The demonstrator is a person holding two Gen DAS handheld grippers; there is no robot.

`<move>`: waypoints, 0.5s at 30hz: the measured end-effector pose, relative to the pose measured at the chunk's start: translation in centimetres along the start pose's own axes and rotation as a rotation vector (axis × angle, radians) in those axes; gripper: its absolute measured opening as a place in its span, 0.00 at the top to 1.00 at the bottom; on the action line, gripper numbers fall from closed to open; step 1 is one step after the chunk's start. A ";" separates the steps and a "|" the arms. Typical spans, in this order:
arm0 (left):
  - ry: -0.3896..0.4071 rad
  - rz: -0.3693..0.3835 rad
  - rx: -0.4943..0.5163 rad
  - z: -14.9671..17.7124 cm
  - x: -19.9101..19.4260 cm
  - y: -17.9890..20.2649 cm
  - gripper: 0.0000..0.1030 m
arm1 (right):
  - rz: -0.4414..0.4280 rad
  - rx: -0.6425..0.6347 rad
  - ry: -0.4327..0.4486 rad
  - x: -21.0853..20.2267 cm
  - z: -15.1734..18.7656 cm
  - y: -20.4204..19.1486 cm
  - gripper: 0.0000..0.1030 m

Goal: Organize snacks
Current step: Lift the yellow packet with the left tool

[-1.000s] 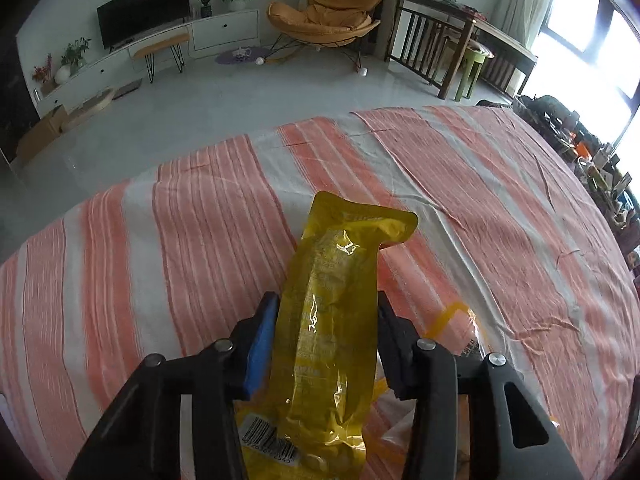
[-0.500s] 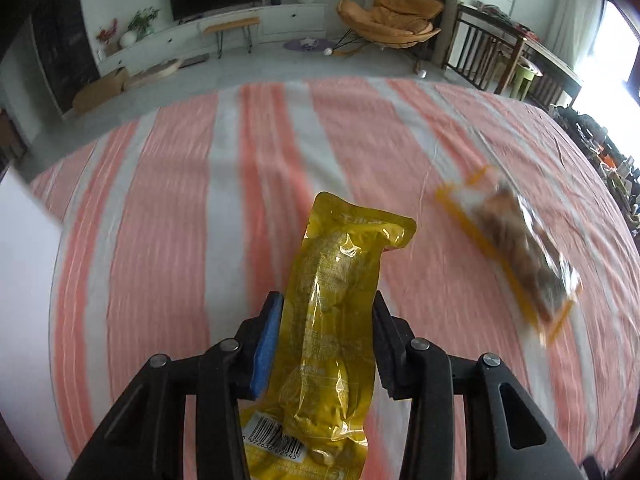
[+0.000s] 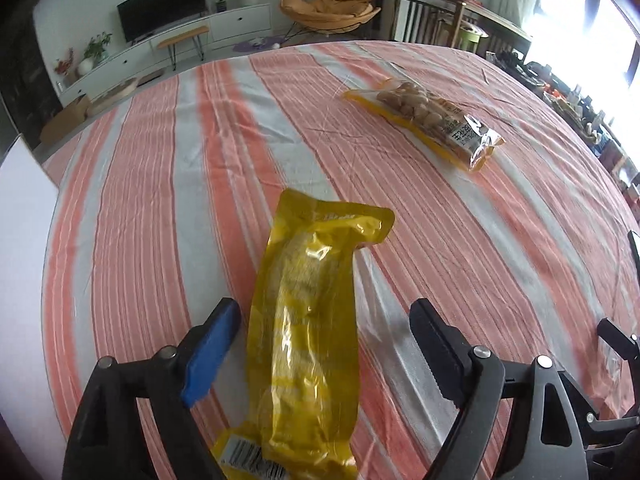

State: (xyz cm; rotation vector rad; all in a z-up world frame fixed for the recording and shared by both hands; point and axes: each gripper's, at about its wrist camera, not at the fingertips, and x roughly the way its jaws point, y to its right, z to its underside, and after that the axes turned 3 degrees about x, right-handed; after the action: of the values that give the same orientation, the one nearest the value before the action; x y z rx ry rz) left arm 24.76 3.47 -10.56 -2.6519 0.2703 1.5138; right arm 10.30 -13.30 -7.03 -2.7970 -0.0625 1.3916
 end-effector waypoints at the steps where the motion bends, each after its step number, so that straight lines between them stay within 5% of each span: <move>1: 0.004 0.006 -0.012 -0.2 0.0 -0.4 0.16 | 0.000 0.000 0.000 0.0 0.0 0.0 0.09; 7: 0.036 -0.055 -0.267 1.0 -1.0 -4.7 0.16 | -0.001 0.000 0.000 0.0 0.0 0.0 0.09; 15: 0.062 -0.128 -0.135 2.2 -0.6 -3.1 0.12 | -0.001 0.000 0.000 0.0 0.0 0.0 0.09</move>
State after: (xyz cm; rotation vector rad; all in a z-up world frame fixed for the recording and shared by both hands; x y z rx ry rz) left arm 23.14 6.88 -11.23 -2.7620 0.0003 1.4618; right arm 10.30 -13.31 -7.05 -2.7967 -0.0638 1.3919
